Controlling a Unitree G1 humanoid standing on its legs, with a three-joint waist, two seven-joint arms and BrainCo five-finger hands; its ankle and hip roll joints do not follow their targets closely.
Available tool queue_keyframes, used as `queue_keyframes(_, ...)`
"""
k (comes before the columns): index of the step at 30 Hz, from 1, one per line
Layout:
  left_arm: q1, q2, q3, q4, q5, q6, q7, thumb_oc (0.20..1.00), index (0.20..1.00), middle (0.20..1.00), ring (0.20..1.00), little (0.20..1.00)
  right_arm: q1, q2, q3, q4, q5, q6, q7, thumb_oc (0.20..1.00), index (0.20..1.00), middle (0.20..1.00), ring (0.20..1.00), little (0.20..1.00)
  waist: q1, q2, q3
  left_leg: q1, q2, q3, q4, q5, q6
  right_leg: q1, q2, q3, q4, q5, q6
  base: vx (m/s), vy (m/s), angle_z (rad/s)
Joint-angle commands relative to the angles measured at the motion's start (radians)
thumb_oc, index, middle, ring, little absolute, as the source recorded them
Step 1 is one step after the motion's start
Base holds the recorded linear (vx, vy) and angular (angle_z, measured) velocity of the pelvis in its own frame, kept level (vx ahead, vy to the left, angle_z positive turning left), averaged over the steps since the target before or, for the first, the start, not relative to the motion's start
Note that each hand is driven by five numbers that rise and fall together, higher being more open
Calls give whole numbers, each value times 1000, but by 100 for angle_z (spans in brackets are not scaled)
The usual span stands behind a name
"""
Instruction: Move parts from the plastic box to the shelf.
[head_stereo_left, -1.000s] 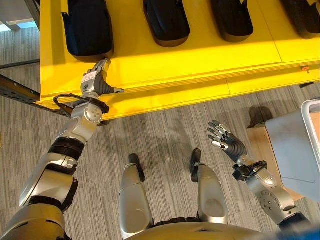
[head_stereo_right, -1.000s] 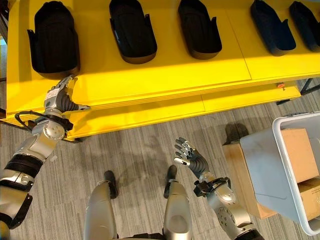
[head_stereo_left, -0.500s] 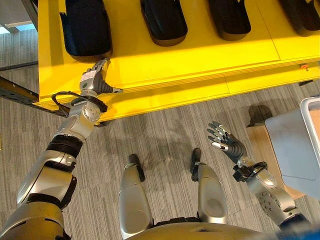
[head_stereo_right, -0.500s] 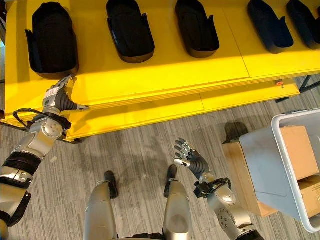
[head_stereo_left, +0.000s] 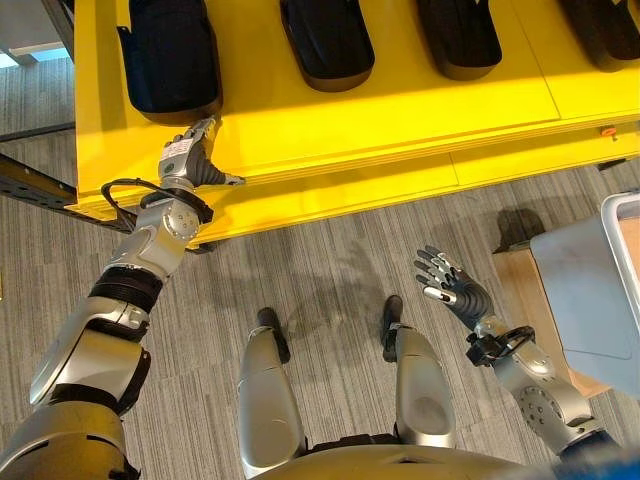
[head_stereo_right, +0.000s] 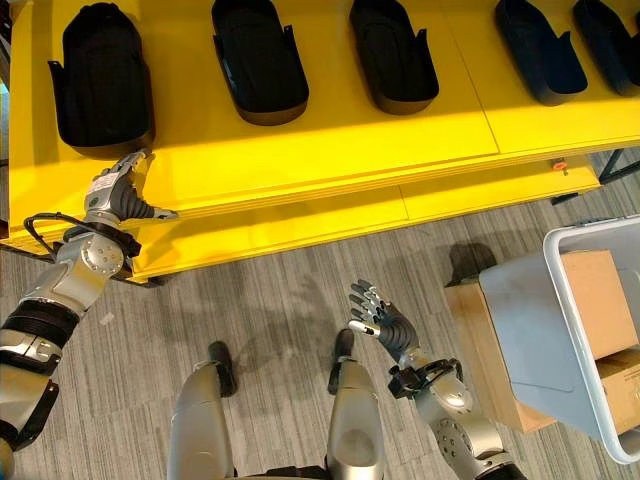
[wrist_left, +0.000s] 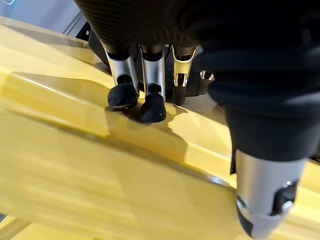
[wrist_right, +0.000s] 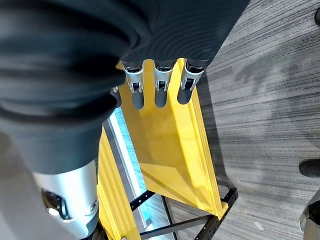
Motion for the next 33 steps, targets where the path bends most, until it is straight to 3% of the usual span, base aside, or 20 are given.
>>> queue_keyframes(1, -64, 52, -6, 62, -12, 7, 15, 1000, 1000, 1000, 1000, 1000, 47, -53, -27, -76, 0, -27, 20, 1000, 1000, 1000, 1000, 1000, 0, -2, -42, 22, 30, -46, -27, 33, -54, 28, -49, 81, 26, -46, 64, 0, 0, 0)
queue_keyframes(33, -177, 127, -53, 104, -32, 9, 1, 1000, 1000, 1000, 1000, 1000, 78, -65, -33, -72, 2, -13, 43, 1000, 1000, 1000, 1000, 1000, -8, 3, -54, 17, 31, -37, -16, 27, -53, 17, -50, 89, 28, -40, 71, 0, 0, 0)
